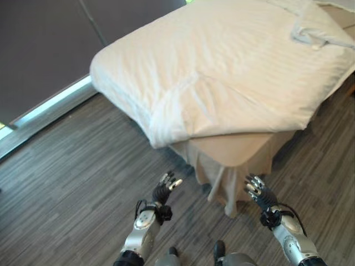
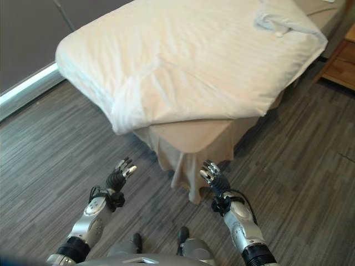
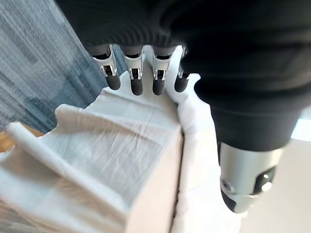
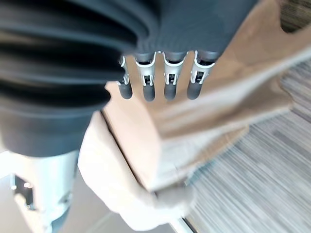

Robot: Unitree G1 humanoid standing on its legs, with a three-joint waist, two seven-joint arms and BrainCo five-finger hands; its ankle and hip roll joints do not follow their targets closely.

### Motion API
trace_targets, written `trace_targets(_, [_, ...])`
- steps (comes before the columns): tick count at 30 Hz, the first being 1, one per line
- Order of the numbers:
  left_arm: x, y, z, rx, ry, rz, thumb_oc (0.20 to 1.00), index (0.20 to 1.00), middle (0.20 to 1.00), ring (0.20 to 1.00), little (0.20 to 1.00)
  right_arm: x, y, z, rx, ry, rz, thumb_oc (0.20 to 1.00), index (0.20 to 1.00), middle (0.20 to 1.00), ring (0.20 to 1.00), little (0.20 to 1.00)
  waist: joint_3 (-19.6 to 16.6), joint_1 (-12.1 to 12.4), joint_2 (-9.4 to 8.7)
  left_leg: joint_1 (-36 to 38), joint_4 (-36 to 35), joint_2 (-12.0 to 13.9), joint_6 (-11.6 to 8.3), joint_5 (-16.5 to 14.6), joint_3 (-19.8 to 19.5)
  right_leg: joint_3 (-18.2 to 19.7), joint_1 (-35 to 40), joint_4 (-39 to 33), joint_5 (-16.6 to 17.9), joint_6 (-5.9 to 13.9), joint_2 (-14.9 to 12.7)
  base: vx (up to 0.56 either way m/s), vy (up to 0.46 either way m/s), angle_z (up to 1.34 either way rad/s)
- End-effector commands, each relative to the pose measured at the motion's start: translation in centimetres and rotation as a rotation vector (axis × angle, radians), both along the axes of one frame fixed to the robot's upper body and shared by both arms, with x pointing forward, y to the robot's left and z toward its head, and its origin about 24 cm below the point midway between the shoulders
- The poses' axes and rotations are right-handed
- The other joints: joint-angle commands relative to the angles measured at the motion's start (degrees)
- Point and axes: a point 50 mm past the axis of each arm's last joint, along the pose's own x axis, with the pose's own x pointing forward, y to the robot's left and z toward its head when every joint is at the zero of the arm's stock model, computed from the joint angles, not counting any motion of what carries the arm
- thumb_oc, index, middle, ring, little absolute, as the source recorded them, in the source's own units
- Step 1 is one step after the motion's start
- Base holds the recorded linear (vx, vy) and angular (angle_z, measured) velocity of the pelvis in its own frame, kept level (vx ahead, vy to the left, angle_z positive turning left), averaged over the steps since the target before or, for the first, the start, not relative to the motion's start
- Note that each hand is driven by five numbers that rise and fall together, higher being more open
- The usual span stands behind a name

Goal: Making the bed.

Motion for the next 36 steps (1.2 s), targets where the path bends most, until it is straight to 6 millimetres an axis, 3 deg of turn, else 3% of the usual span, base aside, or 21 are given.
trace_targets(1, [1.8, -0.8, 1.9, -0.072, -0.108, -0.007, 1.0, 1.0, 1.0, 1.0, 1.0, -0.2, -1.2, 1.2, -0.016, -0.069, -0.014, 1.0, 1.0, 1.0, 1.0, 1.0, -0.06, 0.8, 3.41, -1.39, 0.09, 2.21, -0.32, 2.47, 0.24, -4.1, 4.38, -5.63, 4.06, 10.01, -7.36, 0.31, 0.121, -0.36])
trace_targets(6, [2.4, -2.0, 2.3, -0.089, -0.127, -0.074, 1.0, 1.0, 1.0, 1.0, 1.0, -1.4, -1.3, 0.3, 0.01, -0.028, -0.039, 1.0, 1.0, 1.0, 1.0, 1.0, -1.7, -1.09, 5.42, 2.87, -2.15, 1.85, -0.2, 0.6, -0.81, -2.34, 6.01, -5.63, 3.1, 10.54, -7.98, 0.17, 0.147, -0.39])
trace_targets(13, [3.2, -2.1, 3.4, -0.066, -0.176, -0.127, 1.0, 1.0, 1.0, 1.0, 1.0, -1.9, -2.2, 0.1, -0.047, -0.026, -0.077, 1.0, 1.0, 1.0, 1.0, 1.0, -2.89, -2.35, 4.66, 5.15, -3.33, -0.95, 3.03, -3.25, -0.26, 1.28, 4.38, -5.63, 5.08, 12.55, -10.25, 0.07, 0.202, 0.01])
trace_targets(16, [2.4, -0.5, 3.7, -0.042, -0.184, -0.117, 1.0, 1.0, 1.0, 1.0, 1.0, -1.5, -5.6, 1.5, -0.279, -0.057, -0.09, 1.0, 1.0, 1.0, 1.0, 1.0, -3.55, -1.2, 2.62, 4.55, -3.41, -2.1, 4.3, -4.72, -0.17, 1.52, 3.34, -5.63, 6.36, 13.84, -11.06, 0.05, 0.184, -0.16])
trace_targets(20, [1.2, 0.7, 3.2, -0.04, -0.158, -0.106, 1.0, 1.0, 1.0, 1.0, 1.0, 0.9, -10.7, 5.9, -0.499, -0.178, -0.202, 1.0, 1.0, 1.0, 1.0, 1.0, -3.24, 1.08, 0.57, 3.42, -3.41, -3.34, 5.11, -5.16, -1.71, 0.43, 3.05, -5.63, 6.82, 14.69, -11.93, 0.02, 0.087, 0.15])
trace_targets(21, [1.2, 0.7, 3.2, -0.04, -0.158, -0.106, 1.0, 1.0, 1.0, 1.0, 1.0, 0.9, -10.7, 5.9, -0.499, -0.178, -0.202, 1.0, 1.0, 1.0, 1.0, 1.0, -3.24, 1.06, 0.57, 3.43, -3.41, -3.34, 5.11, -5.16, -1.72, 0.41, 3.06, -5.63, 6.82, 14.69, -11.93, -0.01, 0.061, 0.27])
trace_targets(22, [0.6, 1.0, 2.9, -0.051, -0.137, -0.102, 1.0, 1.0, 1.0, 1.0, 1.0, 3.0, -13.7, 10.1, -0.646, -0.272, -0.243, 1.0, 1.0, 1.0, 1.0, 1.0, -2.7, 2.8, -0.72, 2.5, -3.41, -3.89, 5.46, -5.16, -2.87, -0.48, 2.85, -5.63, 7.21, 15.01, -12.32, -0.02, 0.03, 0.2])
trace_targets(24, [-0.1, 0.8, 2.5, -0.066, -0.116, -0.118, 1.0, 1.0, 1.0, 1.0, 1.0, 4.7, -14.6, 13.0, -0.722, -0.342, -0.254, 1.0, 1.0, 1.0, 1.0, 1.0, -2.34, 4.34, -1.67, 1.87, -3.41, -4.2, 5.65, -5.16, -3.5, -1.11, 2.66, -5.63, 7.68, 15.12, -12.4, -0.01, 0.038, 0.19])
trace_targets(26, [-1.1, 1.1, 1.7, -0.063, -0.072, -0.127, 1.0, 1.0, 1.0, 1.0, 1.0, 6.8, -15.7, 18.1, -0.888, -0.443, -0.21, 1.0, 1.0, 1.0, 1.0, 1.0, -1.83, 6.44, -3.27, 1.17, -3.41, -4.38, 5.62, -5.14, -4.25, -1.95, 2.5, -5.63, 8.15, 15.29, -12.33, 0.0, 0.017, 0.21])
trace_targets(27, [-1.1, 1.1, 1.7, -0.064, -0.073, -0.126, 1.0, 1.0, 1.0, 1.0, 1.0, 6.9, -15.6, 18.2, -0.888, -0.445, -0.208, 1.0, 1.0, 1.0, 1.0, 1.0, -1.97, 6.28, -3.26, 0.89, -3.41, -4.4, 5.64, -4.96, -4.28, -1.95, 2.23, -5.63, 8.28, 15.29, -12.35, -0.05, -0.003, 0.17])
trace_targets(29, [-1.8, 1.2, 1.2, -0.071, -0.045, -0.135, 1.0, 1.0, 1.0, 1.0, 1.0, 9.8, -14.1, 24.9, -1.13, -0.595, -0.125, 1.0, 1.0, 1.0, 1.0, 1.0, -0.63, 9.19, -5.07, -0.95, -3.41, -4.49, 5.58, -4.48, -5.72, -3.11, 1.26, -5.63, 8.74, 15.45, -12.07, -0.08, -0.012, 0.21])
trace_targets(31, [-1.8, 1.5, 1.3, -0.06, -0.04, -0.144, 1.0, 1.0, 1.0, 1.0, 1.0, 11.6, -13.3, 29.9, -1.278, -0.677, -0.147, 1.0, 1.0, 1.0, 1.0, 1.0, 0.31, 11.32, -6.17, -2.75, -3.41, -4.56, 5.41, -3.9, -6.93, -4.11, 0.43, -5.63, 9.01, 15.36, -11.81, -0.08, -0.027, 0.15])
trace_targets(32, [-1.7, 1.4, 1.4, -0.055, -0.043, -0.158, 1.0, 1.0, 1.0, 1.0, 1.0, 12.2, -14.1, 31.4, -1.327, -0.656, -0.201, 1.0, 1.0, 1.0, 1.0, 1.0, 0.67, 12.57, -6.62, -3.95, -3.41, -4.66, 5.33, -3.41, -7.91, -4.92, -0.12, -5.63, 9.15, 15.33, -11.72, -0.05, -0.027, 0.33])
trace_targets(34, [-1.5, 1.8, 1.8, -0.033, -0.052, -0.167, 1.0, 1.0, 1.0, 1.0, 1.0, 13.6, -12.8, 36.4, -1.498, -0.69, -0.235, 1.0, 1.0, 1.0, 1.0, 1.0, 2.07, 14.47, -7.29, -5.66, -3.41, -4.67, 4.8, -2.71, -9.51, -6.46, -0.8, -5.63, 9.34, 15.18, -11.31, -0.05, -0.041, 0.39])
trace_targets(36, [-1.3, 1.8, 2.0, -0.027, -0.06, -0.169, 1.0, 1.0, 1.0, 1.0, 1.0, 13.8, -12.9, 37.5, -1.514, -0.687, -0.276, 1.0, 1.0, 1.0, 1.0, 1.0, 2.49, 14.88, -7.35, -6.61, -3.41, -4.71, 4.71, -2.26, -10.08, -6.99, -1.43, -5.63, 9.58, 15.15, -11.24, -0.05, -0.02, 0.49])
